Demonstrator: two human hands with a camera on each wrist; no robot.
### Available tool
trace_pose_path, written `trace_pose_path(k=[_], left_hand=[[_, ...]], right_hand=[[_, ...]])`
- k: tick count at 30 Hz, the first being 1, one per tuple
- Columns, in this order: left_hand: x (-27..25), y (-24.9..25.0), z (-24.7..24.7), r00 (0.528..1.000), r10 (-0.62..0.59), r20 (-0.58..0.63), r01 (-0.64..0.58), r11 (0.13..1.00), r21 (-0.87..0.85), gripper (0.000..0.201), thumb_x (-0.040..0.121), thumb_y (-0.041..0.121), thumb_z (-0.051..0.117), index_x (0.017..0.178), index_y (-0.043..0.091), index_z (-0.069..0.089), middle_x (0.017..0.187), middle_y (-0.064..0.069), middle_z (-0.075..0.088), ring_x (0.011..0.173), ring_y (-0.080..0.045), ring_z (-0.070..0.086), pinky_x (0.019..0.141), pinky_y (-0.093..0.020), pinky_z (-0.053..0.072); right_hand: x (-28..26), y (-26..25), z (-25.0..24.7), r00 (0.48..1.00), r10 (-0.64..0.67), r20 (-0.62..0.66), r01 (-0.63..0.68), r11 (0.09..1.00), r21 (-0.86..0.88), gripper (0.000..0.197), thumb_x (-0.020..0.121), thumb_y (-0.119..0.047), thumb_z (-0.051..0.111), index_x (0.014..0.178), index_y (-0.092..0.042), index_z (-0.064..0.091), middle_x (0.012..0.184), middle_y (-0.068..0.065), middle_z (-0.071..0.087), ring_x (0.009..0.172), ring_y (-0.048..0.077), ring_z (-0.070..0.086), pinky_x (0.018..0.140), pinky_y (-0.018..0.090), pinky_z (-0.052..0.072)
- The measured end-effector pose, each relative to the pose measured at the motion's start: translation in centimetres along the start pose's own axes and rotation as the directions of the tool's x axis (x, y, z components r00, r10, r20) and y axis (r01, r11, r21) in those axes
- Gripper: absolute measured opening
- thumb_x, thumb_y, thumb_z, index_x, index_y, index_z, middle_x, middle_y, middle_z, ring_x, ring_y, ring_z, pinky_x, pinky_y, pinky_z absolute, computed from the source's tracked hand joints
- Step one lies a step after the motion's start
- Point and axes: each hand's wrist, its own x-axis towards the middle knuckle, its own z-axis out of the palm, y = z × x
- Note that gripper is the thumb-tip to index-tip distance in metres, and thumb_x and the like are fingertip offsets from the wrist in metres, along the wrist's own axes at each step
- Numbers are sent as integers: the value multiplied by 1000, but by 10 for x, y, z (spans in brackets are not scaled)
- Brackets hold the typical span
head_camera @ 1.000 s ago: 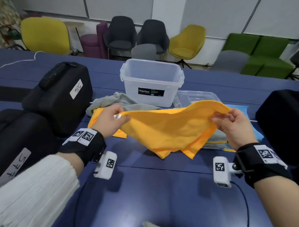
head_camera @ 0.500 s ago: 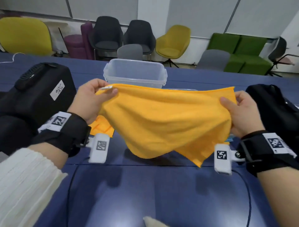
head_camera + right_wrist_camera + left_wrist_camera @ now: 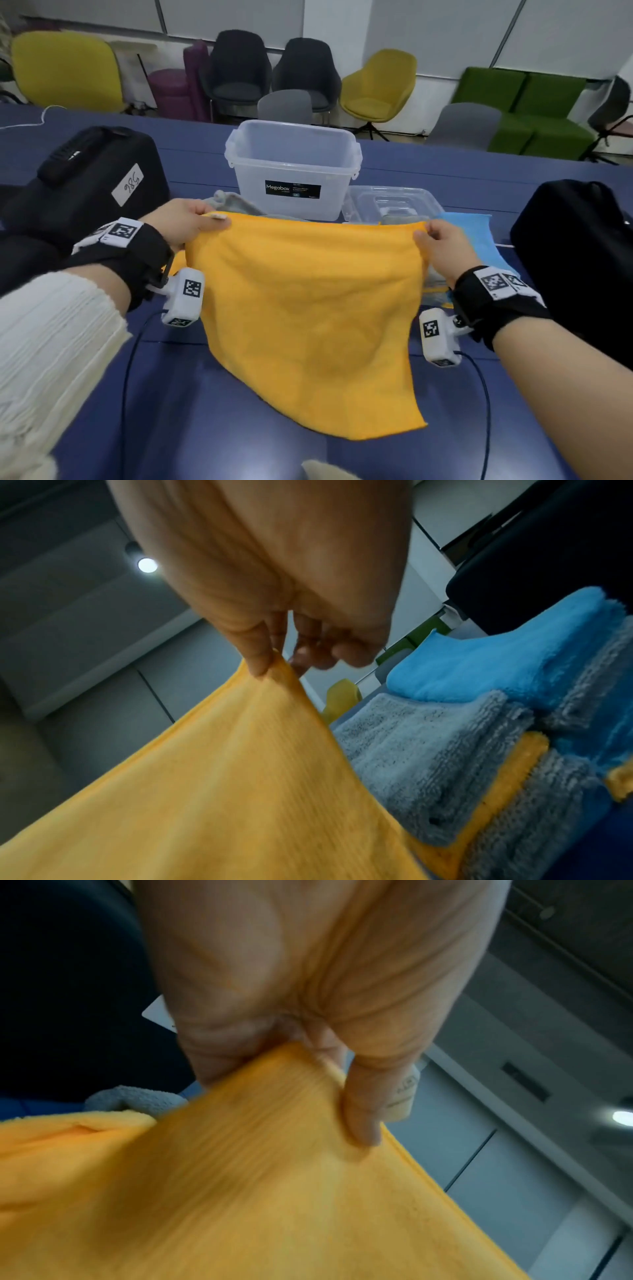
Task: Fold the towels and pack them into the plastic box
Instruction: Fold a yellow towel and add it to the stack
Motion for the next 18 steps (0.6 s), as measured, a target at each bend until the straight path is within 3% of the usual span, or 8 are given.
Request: trace_pose_path(k=[3, 5, 7, 8, 11, 15, 18], left_hand=[[6, -3, 5, 983, 116, -144, -90, 980, 178, 14, 82, 19, 73, 72, 19, 63, 73, 0, 59, 72, -17, 53, 60, -27, 42], [8, -10, 10, 973, 169, -157, -116, 947, 299, 13, 79, 17, 75, 72, 22, 65, 80, 1, 63, 81, -20, 59, 71, -33, 49], [5, -22, 15, 964, 209, -166, -126, 905, 406, 14, 76, 21, 77, 70, 25, 65, 88, 2, 66, 89, -21, 61, 81, -41, 51], [3, -29, 19, 964, 212, -163, -127, 900, 417, 15, 75, 21, 77, 70, 26, 64, 91, 3, 66, 88, -20, 61, 81, -41, 51], [-11, -48, 34, 959, 230, -165, -137, 887, 441, 15, 76, 19, 73, 71, 27, 63, 87, 9, 64, 67, -15, 58, 59, -32, 46], [-33, -85, 59, 989, 146, -16, -115, 835, 539, 16, 79, 16, 66, 73, 28, 57, 79, 10, 58, 65, -11, 54, 52, -28, 39], [-42, -113, 73, 985, 52, 162, -150, 713, 685, 20, 76, 15, 61, 71, 30, 49, 78, 10, 54, 69, -13, 53, 56, -28, 40]], right_hand=[[6, -3, 8, 1000, 7, 10, -6, 997, -71, 23, 87, -6, 59, 69, -14, 48, 62, 0, 41, 60, 20, 39, 63, 30, 34], [4, 1, 13, 999, 31, 39, -28, 996, -82, 26, 85, 1, 59, 68, -17, 49, 62, 0, 44, 57, 17, 42, 62, 29, 36], [-5, 9, 17, 994, 69, 89, -68, 998, -10, 28, 84, 7, 54, 69, -15, 47, 62, 4, 48, 50, 16, 50, 51, 26, 39], [-11, 14, 18, 988, 104, 110, -110, 993, 49, 28, 85, 10, 51, 71, -14, 45, 63, 6, 49, 49, 16, 56, 45, 23, 39], [-31, 36, 18, 961, 198, 195, -233, 956, 177, 28, 88, 14, 46, 74, -10, 41, 67, 11, 49, 58, 20, 69, 39, 21, 43], [-58, 68, 23, 907, 267, 324, -320, 940, 121, 27, 90, 13, 45, 75, -9, 40, 74, 21, 53, 68, 31, 72, 47, 31, 50], [-76, 87, 33, 854, 344, 390, -371, 929, -7, 26, 90, 11, 42, 74, -9, 39, 75, 23, 55, 71, 36, 72, 54, 37, 51]])
